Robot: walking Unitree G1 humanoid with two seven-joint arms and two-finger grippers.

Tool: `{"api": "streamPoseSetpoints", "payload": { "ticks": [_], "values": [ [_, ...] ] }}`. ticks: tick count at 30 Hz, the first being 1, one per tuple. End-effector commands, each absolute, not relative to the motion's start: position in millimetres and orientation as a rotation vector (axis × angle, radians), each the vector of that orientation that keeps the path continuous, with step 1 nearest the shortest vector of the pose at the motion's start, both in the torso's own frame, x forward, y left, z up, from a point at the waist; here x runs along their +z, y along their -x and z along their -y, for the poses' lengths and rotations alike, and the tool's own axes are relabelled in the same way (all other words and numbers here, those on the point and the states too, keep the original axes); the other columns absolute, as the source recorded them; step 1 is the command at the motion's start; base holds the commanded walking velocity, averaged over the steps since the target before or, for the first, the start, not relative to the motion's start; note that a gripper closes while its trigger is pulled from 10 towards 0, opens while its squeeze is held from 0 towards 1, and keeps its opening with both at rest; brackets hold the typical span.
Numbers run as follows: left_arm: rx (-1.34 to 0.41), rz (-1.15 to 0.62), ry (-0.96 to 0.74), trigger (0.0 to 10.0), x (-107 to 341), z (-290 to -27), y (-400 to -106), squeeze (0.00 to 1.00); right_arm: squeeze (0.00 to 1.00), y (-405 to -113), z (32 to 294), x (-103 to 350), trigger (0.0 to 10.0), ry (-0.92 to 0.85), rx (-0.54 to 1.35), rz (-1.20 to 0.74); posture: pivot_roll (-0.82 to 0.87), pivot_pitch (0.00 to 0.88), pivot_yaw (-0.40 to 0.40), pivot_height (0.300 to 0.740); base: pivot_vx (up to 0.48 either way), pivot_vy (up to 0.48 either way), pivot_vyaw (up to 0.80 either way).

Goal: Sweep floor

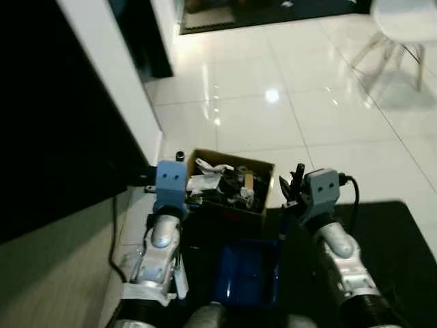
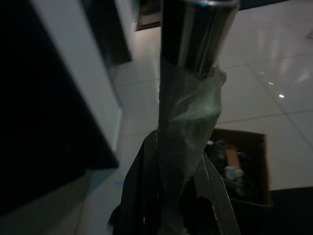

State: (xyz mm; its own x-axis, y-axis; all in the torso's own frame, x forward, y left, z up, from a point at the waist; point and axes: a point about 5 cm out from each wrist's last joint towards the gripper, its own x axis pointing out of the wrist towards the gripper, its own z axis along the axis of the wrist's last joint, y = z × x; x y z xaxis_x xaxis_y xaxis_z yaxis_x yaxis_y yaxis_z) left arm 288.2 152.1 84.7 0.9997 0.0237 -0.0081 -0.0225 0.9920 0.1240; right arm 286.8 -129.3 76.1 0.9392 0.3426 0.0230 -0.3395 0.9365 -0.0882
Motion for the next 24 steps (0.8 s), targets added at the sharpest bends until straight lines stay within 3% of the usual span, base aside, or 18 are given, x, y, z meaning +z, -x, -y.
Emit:
{"api": "streamPoseSetpoints", "payload": {
  "ticks": [1,24],
  "values": [
    [0.02,0.0,-0.139,10.0,85.5,-153.3,-287.6,0.0,0.0,-286.9,128.0,80.4,10.0,0.07,0.346,0.064,-0.06,0.028,0.058,0.74,0.0,0.0,0.8],
    [0.02,-0.003,-0.14,10.0,85.0,-154.2,-288.6,0.0,0.0,-286.8,128.2,79.4,10.0,0.071,0.336,0.062,-0.06,0.029,0.061,0.74,0.0,0.0,0.8]
  ]
}}
